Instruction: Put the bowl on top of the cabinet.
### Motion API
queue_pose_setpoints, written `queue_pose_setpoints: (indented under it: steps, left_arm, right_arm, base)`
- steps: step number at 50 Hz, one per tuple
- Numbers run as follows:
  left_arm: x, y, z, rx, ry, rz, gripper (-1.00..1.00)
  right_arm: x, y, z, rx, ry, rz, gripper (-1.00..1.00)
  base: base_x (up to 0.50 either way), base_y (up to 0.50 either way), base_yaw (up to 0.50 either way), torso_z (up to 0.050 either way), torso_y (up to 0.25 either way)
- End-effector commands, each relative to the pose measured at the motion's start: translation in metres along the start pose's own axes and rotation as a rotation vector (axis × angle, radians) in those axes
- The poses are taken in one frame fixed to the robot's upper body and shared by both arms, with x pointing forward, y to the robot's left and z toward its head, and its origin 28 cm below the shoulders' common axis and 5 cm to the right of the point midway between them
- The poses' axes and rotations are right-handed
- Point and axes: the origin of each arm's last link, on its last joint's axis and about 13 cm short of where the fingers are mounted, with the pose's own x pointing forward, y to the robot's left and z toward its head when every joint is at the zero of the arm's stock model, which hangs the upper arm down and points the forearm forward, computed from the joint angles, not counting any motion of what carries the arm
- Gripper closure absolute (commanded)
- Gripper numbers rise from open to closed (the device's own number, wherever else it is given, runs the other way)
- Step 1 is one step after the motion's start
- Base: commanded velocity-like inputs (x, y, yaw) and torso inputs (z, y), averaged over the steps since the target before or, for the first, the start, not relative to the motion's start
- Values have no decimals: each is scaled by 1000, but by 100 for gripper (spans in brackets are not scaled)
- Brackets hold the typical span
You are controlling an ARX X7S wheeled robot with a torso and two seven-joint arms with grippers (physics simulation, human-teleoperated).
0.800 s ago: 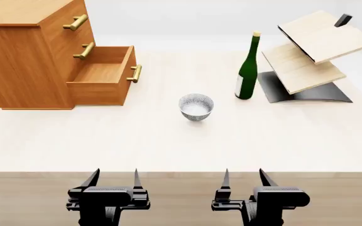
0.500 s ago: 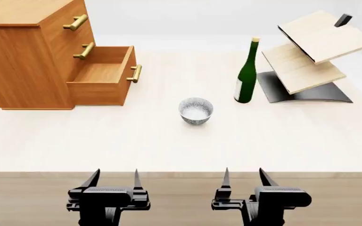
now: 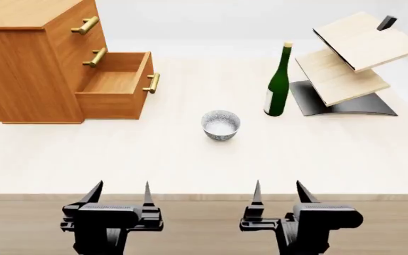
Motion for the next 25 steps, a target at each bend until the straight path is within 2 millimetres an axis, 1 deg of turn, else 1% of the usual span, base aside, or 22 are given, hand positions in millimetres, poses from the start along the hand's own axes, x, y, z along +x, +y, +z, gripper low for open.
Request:
queue_pose_setpoints:
  steps: [1,11,17,18,25]
  left_arm:
    - [-10,4,30,18,-28,0,-100]
    - [-16,10,51,36,-57,23,-100]
    - [-22,11,62,43,-71,25,-100]
    - [-22,12,63,43,-73,25,-100]
    - [-25,12,69,38,-84,25,-100]
  right_arm:
    - [-7,2,27,-11,-28,11,-100]
    - [-11,4,43,-20,-48,26,-100]
    - [-16,4,55,24,-81,53,-100]
    - [-16,3,56,32,-85,51,-100]
    - [-16,2,57,38,-85,44,-100]
  base:
    - [0,0,0,0,0]
    - [0,0,0,0,0]
    - [0,0,0,0,0]
    - [0,168,0,0,0]
    - [0,500,0,0,0]
